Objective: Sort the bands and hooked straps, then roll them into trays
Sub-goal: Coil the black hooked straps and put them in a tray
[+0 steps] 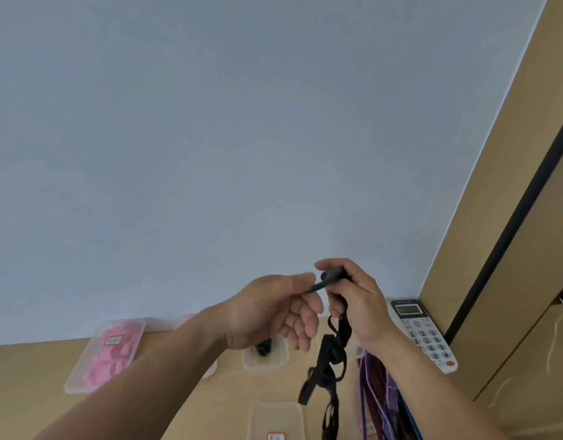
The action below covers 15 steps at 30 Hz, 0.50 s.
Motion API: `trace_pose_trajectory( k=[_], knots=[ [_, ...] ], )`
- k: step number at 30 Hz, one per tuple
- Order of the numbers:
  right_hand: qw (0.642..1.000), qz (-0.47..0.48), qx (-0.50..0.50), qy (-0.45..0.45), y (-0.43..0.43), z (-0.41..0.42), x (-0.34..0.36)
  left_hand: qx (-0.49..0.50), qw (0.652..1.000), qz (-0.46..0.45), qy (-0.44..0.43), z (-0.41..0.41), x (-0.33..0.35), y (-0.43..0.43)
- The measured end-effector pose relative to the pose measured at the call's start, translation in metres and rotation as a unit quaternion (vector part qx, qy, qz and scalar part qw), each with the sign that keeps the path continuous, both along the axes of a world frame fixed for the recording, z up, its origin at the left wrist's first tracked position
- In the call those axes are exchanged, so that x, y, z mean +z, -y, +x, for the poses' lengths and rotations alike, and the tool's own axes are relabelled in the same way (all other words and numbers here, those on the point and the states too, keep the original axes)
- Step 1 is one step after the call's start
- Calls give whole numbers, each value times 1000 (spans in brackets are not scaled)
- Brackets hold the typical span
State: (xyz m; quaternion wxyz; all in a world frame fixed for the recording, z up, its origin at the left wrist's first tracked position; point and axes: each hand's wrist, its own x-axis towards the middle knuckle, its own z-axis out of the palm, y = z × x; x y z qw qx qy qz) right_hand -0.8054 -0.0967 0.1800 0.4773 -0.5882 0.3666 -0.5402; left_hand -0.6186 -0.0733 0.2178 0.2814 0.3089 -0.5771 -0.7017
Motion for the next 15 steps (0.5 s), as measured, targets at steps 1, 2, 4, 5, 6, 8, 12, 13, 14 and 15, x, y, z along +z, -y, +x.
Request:
trace_pose_trajectory(
  k=[1,2,4,5,6,8,12,13,14,15],
  knots=[
    [1000,4,1,2,0,2,0,-9,999,7,-33,-1,1,-2],
    [1000,8,3,4,-1,3,0,-12,998,7,-60,-2,0,-2],
    [1000,22,1,12,-2,5,-1,1,997,-22,-74,-5,-1,-2],
    [999,31,-11,8,-3,6,-2,16,997,-47,-63,-5,-4,0],
    [999,37,-37,-6,-3,8,-4,33,996,-70,-48,-6,-7,1],
    [994,21,-99,-40,-5,12,-9,82,990,-111,-21,-6,-13,5],
    [990,-42,-120,-65,-10,25,-20,145,969,-195,38,-8,-22,9],
    [993,-30,-106,-42,-12,26,-21,148,966,-209,45,-9,-23,7],
    [996,-12,-86,-11,-13,25,-21,149,964,-215,47,-10,-24,6],
    [998,8,-61,16,-13,22,-21,149,965,-210,43,-11,-24,6]
  ],
)
